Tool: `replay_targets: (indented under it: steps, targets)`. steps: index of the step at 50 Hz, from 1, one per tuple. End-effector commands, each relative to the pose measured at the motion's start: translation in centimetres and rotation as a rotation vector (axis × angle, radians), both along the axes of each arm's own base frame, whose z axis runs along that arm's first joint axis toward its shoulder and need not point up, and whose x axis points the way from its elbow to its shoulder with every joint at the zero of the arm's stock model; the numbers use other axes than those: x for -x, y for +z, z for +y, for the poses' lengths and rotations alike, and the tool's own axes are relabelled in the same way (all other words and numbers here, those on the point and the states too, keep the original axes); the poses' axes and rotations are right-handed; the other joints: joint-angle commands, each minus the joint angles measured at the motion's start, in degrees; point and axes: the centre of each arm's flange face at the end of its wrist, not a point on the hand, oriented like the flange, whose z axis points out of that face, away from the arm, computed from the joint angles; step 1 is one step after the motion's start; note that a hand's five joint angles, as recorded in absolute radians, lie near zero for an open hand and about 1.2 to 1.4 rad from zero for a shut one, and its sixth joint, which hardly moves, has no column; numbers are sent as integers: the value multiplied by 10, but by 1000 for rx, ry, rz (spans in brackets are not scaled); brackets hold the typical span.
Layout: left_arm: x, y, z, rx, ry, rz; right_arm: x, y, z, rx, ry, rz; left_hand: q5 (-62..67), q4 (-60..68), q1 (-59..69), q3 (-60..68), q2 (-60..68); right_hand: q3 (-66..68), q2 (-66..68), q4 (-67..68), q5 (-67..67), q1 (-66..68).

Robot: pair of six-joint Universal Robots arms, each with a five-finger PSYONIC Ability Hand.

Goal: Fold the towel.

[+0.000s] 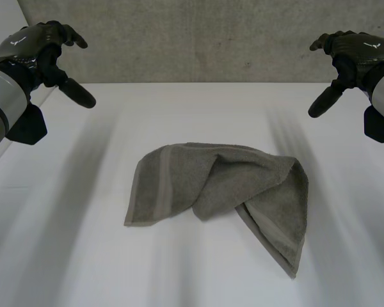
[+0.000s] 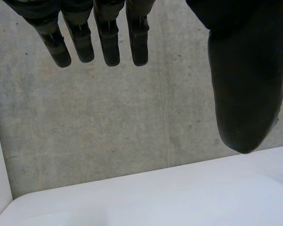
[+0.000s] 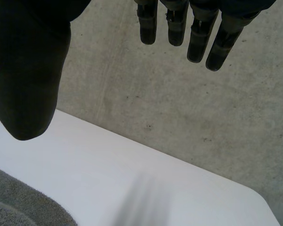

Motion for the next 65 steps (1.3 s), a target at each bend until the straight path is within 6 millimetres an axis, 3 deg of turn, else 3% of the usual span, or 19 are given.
replay_targets:
  steps: [1,34,39,41,42,44,46,47,48,49,50,53,61,64,65]
  targets:
    - [4,-2,2,-4,-15,-2,0,1,0,3,2,-1,-12,-32,-65,-25,-34,-19,-45,-31,-36,-35]
    - [7,-9,3,-12,-28,-37,0,2,0,7,5,2,-26,-32,-78,-25,-47,-19,-45,-31,-36,-35]
    - [21,-17,9,-13,-93,-40,-7,-3,6,-12,78,26,-28,-32,-80,-25,-49,-19,-45,-31,-36,-35]
    - [44,-31,11,-14,-215,-40,-11,-15,13,-74,170,68,-41,-32,-93,-25,-62,-19,-45,-31,-36,-35]
    - [45,-32,11,-14,-215,-40,-11,-15,13,-75,171,68,-41,-32,-93,-25,-62,-19,-45,-31,-36,-35]
    - [61,-53,7,-42,-331,-51,-6,-31,15,-151,207,85,-43,-32,-95,-25,-64,-19,-45,-31,-36,-35]
    - [69,-63,7,-60,-383,-60,-6,-31,15,-152,207,85,-43,-32,-95,-25,-64,-19,-45,-31,-36,-35]
    - [69,-64,7,-60,-384,-60,3,-43,12,-191,182,86,-43,-32,-95,-25,-64,-19,-45,-31,-36,-35]
    - [76,-76,4,-75,-433,-71,3,-43,12,-192,182,86,-43,-32,-95,-25,-64,-19,-45,-31,-36,-35]
    - [85,-88,0,-82,-479,-84,12,-64,7,-223,147,84,-43,-32,-95,-25,-64,-19,-45,-31,-36,-35]
    - [85,-89,0,-82,-480,-85,12,-64,7,-223,147,84,-43,-32,-95,-25,-64,-19,-45,-31,-36,-35]
    - [105,-111,-5,-68,-551,-115,19,-106,6,-217,61,60,-43,-32,-95,-25,-64,-19,-45,-31,-36,-35]
    - [121,-156,-20,-77,-587,-201,23,-142,14,-191,-58,92,-41,-32,-93,-25,-62,-19,-45,-31,-36,-35]
    - [124,-172,-22,-88,-599,-236,9,-166,22,-224,-46,115,-2,-32,-55,-25,-24,-19,-45,-31,-36,-35]
    - [126,-179,-22,-89,-606,-252,1,-175,26,-237,-29,123,68,-32,15,-25,46,-19,-45,-31,-36,-35]
